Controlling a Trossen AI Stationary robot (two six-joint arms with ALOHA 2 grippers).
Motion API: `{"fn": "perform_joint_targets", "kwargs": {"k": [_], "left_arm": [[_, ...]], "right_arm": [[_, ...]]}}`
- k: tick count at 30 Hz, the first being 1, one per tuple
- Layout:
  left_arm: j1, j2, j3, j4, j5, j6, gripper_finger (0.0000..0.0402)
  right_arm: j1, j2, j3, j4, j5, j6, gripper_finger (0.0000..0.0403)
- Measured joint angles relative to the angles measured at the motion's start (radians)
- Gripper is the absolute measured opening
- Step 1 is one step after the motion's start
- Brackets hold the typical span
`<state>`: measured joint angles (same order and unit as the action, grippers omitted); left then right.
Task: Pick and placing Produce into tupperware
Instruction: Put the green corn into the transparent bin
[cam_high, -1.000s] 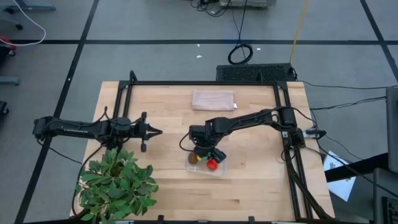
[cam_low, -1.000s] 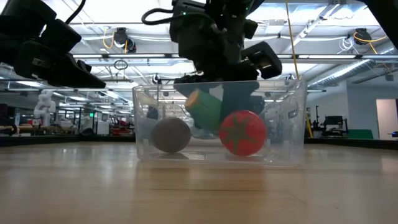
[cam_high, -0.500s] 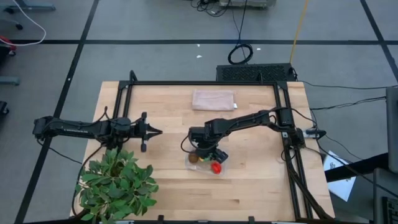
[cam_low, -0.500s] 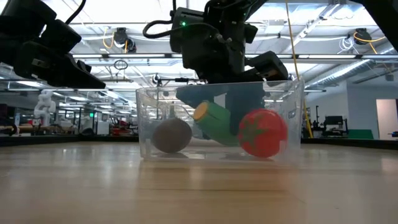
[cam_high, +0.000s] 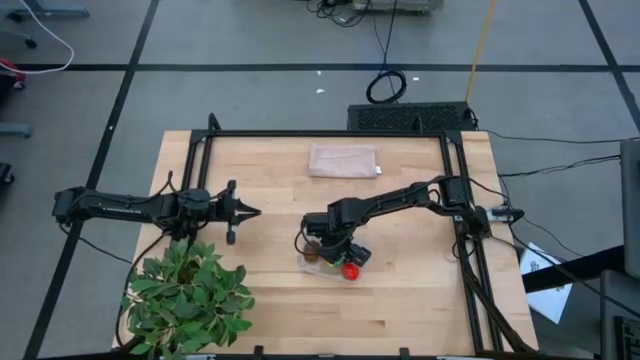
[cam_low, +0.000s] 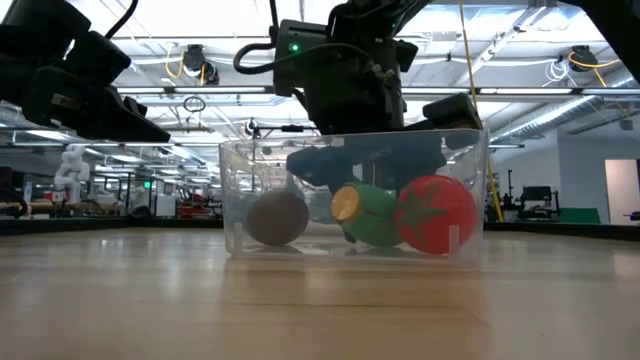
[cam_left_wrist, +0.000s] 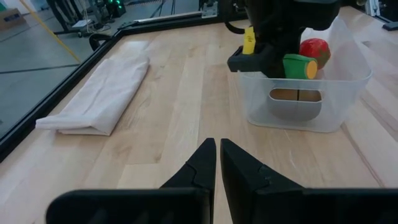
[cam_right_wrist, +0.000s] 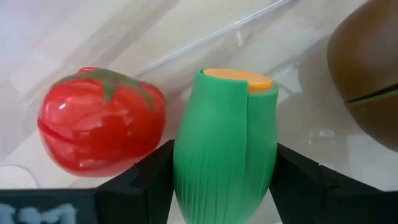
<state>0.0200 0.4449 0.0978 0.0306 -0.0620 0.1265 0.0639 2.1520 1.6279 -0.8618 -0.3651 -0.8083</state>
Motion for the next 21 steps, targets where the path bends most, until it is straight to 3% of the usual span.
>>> {"fn": "perform_joint_targets", "kwargs": {"k": [21], "left_arm": [[0.000, 0.000, 0.000, -0.001, 0.000, 0.000, 0.0028]], "right_arm": [[0.004, 0.003, -0.002, 0.021, -0.001, 0.007, 0.0217]]}}
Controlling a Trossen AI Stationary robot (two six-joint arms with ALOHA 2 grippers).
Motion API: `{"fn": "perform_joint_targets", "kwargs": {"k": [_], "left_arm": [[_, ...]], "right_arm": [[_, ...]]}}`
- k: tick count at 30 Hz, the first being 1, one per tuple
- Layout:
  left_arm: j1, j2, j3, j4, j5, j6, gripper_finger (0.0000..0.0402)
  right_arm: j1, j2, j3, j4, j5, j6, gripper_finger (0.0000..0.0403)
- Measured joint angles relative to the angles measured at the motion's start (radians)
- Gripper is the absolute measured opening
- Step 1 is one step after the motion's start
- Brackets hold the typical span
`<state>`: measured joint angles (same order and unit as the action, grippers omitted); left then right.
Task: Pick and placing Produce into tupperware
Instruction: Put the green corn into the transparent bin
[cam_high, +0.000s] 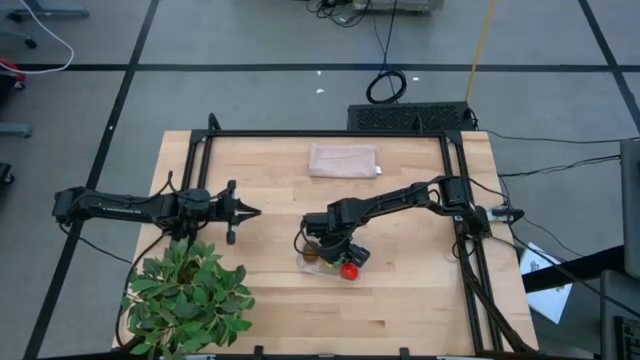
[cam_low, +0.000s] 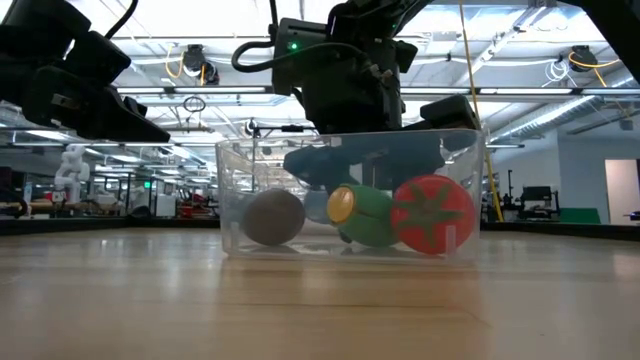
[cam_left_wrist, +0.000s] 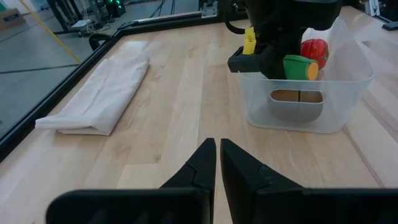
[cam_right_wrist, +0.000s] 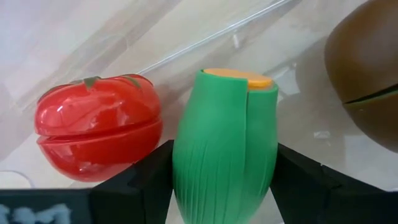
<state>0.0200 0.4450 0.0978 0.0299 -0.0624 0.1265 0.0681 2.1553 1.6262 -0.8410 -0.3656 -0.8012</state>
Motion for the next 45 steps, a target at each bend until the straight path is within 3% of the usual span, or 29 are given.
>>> {"fn": "perform_joint_targets", "kwargs": {"k": [15, 33, 41, 45], "left_arm": [[0.000, 0.000, 0.000, 0.000, 0.000, 0.000, 0.0028], [0.000, 0.000, 0.000, 0.000, 0.000, -0.003, 0.0028], [0.000, 0.000, 0.000, 0.000, 0.000, -0.003, 0.0028], [0.000, 0.000, 0.000, 0.000, 0.000, -0.003, 0.0028]], "right_arm": [[0.010, 0.000, -0.001, 0.005, 0.015, 0.037, 0.0251], [0.059, -0.007, -0.001, 0.010, 0.172, 0.018, 0.0252], [0.061, -0.008, -0.001, 0.016, 0.193, 0.028, 0.0252], [0.075, -0.010, 0.000, 0.015, 0.269, 0.015, 0.0252]]}}
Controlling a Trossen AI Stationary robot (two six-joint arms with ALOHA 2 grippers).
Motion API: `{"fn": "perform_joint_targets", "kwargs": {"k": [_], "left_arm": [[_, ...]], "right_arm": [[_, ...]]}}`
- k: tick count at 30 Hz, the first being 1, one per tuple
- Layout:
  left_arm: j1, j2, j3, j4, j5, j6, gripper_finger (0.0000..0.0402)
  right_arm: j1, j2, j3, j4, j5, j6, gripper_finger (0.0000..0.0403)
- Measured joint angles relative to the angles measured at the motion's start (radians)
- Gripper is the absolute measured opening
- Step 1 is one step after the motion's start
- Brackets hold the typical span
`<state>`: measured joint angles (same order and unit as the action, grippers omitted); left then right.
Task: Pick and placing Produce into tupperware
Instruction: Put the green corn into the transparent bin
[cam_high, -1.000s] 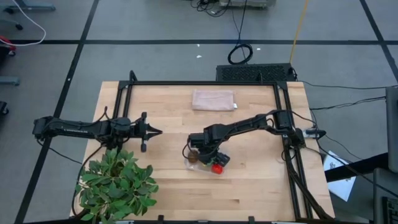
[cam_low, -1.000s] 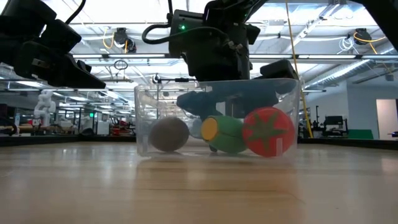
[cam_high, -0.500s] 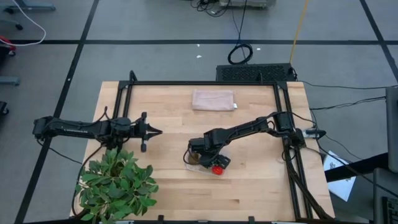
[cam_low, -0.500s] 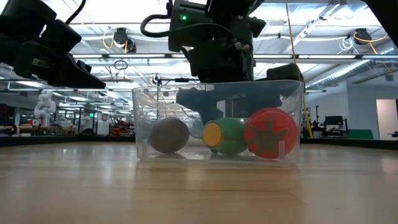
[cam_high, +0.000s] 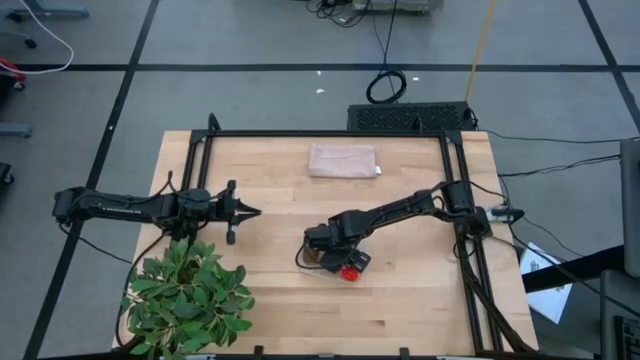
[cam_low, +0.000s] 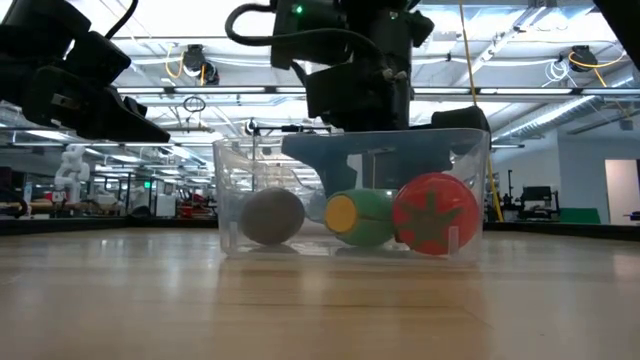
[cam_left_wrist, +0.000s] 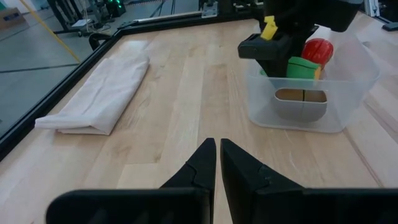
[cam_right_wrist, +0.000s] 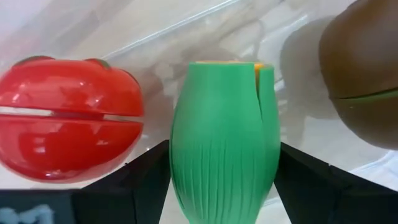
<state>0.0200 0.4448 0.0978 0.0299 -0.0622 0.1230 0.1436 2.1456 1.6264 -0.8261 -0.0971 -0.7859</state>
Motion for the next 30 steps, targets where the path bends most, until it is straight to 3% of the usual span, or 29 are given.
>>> {"fn": "perform_joint_targets", "kwargs": {"k": [30], "left_arm": [[0.000, 0.000, 0.000, 0.003, 0.000, 0.000, 0.0028]], "right_arm": [[0.009, -0.043, -0.003, 0.035, 0.070, -0.016, 0.0252]]}}
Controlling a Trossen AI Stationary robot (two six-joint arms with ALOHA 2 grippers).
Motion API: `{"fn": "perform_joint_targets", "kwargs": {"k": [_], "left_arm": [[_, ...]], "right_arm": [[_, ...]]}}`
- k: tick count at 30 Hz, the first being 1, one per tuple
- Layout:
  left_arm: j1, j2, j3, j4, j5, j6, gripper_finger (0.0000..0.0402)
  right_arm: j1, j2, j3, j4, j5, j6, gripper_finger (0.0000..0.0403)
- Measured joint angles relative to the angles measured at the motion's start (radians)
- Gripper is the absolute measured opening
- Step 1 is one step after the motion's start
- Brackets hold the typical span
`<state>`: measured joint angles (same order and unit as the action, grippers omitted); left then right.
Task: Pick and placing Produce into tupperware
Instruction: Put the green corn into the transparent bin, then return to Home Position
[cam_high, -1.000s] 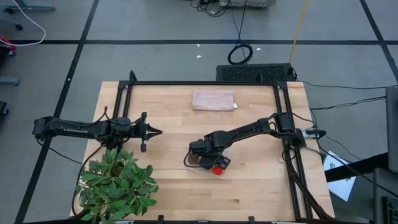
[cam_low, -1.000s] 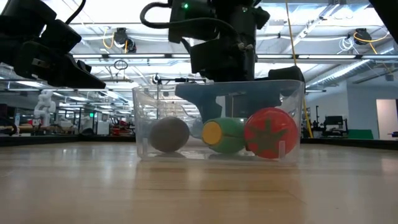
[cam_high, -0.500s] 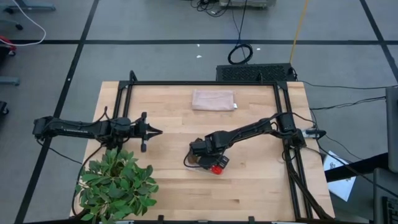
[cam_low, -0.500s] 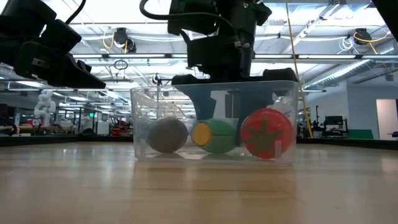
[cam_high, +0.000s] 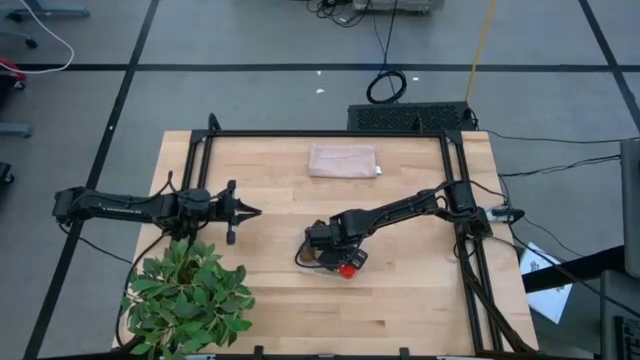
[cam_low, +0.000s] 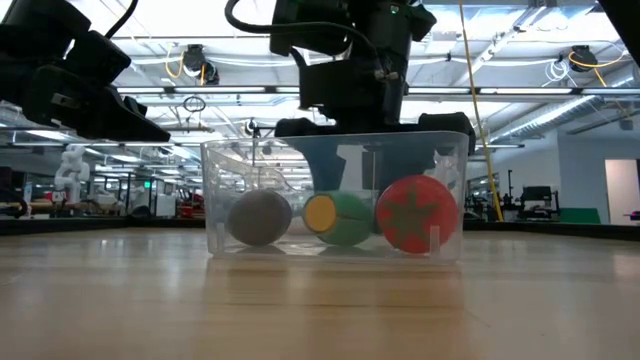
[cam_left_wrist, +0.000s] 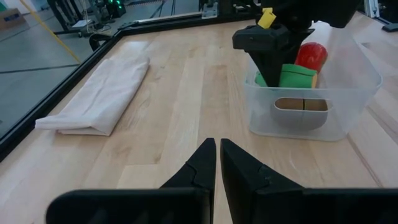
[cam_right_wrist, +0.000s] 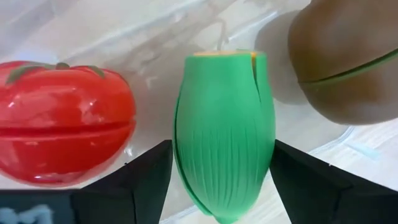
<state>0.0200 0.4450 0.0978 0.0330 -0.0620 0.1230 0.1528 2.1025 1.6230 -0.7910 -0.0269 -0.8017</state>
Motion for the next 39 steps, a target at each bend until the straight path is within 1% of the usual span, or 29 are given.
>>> {"fn": "perform_joint_targets", "kwargs": {"k": [3, 9, 12, 21, 26, 31, 36, 39], "left_arm": [[0.000, 0.000, 0.000, 0.000, 0.000, 0.000, 0.0028], [0.000, 0.000, 0.000, 0.000, 0.000, 0.000, 0.0028], [0.000, 0.000, 0.000, 0.001, 0.000, 0.000, 0.0028], [0.000, 0.000, 0.000, 0.001, 0.000, 0.000, 0.0028], [0.000, 0.000, 0.000, 0.000, 0.000, 0.000, 0.0028], [0.000, 0.000, 0.000, 0.001, 0.000, 0.000, 0.0028], [0.000, 0.000, 0.000, 0.002, 0.000, 0.000, 0.0028], [0.000, 0.000, 0.000, 0.002, 0.000, 0.000, 0.0028]], "right_arm": [[0.000, 0.000, 0.000, -0.003, 0.005, 0.000, 0.0261], [0.000, -0.002, 0.000, 0.008, 0.007, 0.003, 0.0295], [0.000, -0.002, 0.001, 0.018, 0.008, 0.003, 0.0303], [0.000, -0.005, 0.001, 0.025, 0.006, 0.003, 0.0304], [-0.002, -0.031, 0.002, 0.029, -0.004, 0.007, 0.0304], [-0.016, -0.060, 0.003, 0.037, -0.060, 0.035, 0.0304], [-0.016, -0.074, 0.007, 0.033, -0.078, 0.050, 0.0304], [-0.016, -0.073, 0.037, -0.001, -0.083, 0.065, 0.0304]]}}
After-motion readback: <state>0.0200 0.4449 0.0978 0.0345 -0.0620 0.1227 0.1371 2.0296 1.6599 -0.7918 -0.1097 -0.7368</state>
